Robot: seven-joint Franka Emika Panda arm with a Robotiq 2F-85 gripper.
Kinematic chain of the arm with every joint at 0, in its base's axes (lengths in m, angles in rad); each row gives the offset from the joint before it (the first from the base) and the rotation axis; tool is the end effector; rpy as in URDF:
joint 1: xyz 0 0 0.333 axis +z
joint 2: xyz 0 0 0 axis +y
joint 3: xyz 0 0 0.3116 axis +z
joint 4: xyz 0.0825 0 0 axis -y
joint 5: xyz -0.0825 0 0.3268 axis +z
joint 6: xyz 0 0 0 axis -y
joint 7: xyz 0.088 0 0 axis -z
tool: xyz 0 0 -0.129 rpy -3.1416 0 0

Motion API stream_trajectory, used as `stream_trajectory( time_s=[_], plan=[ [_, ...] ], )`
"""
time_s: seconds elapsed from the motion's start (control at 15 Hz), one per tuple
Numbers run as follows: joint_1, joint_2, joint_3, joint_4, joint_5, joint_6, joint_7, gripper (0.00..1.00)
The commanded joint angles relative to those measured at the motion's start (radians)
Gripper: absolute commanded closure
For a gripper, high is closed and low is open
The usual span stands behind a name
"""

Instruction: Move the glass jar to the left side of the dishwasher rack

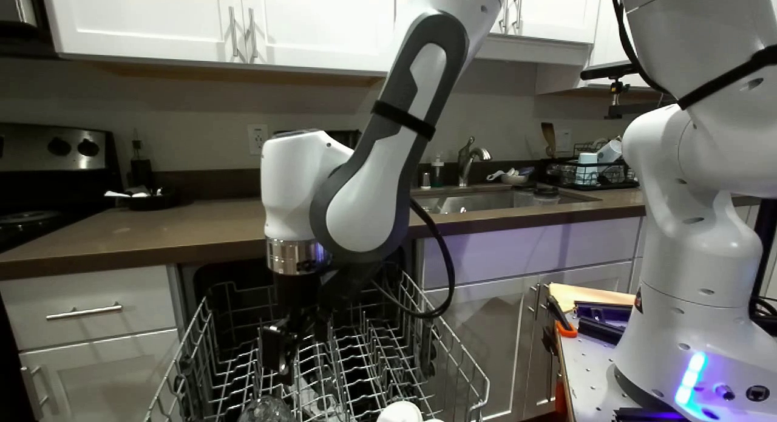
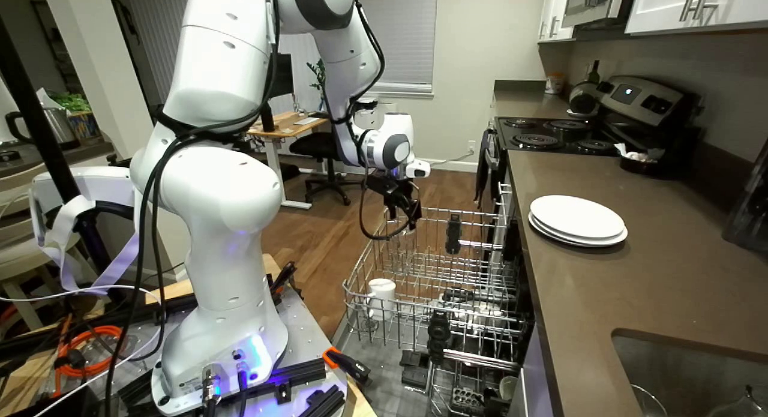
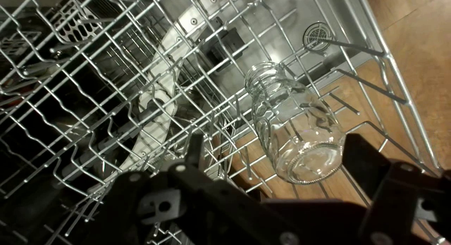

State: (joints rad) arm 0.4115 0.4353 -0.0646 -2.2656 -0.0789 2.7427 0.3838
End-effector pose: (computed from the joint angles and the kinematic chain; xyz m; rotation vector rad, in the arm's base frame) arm 0.4824 0.1763 0.1955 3.0991 0.0647 0.0933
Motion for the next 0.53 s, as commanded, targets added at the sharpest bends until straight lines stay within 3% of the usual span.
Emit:
stream_trajectory(
  time_s=[0.0,0.47],
  plan=[
    [-0.017,-0.075,0.013,-0.063,-0.033,-0.031,0.011,0.00],
    [-0.028,-0.044,0.025,-0.042,-0.031,-0.007,0.013,0.00]
  ],
)
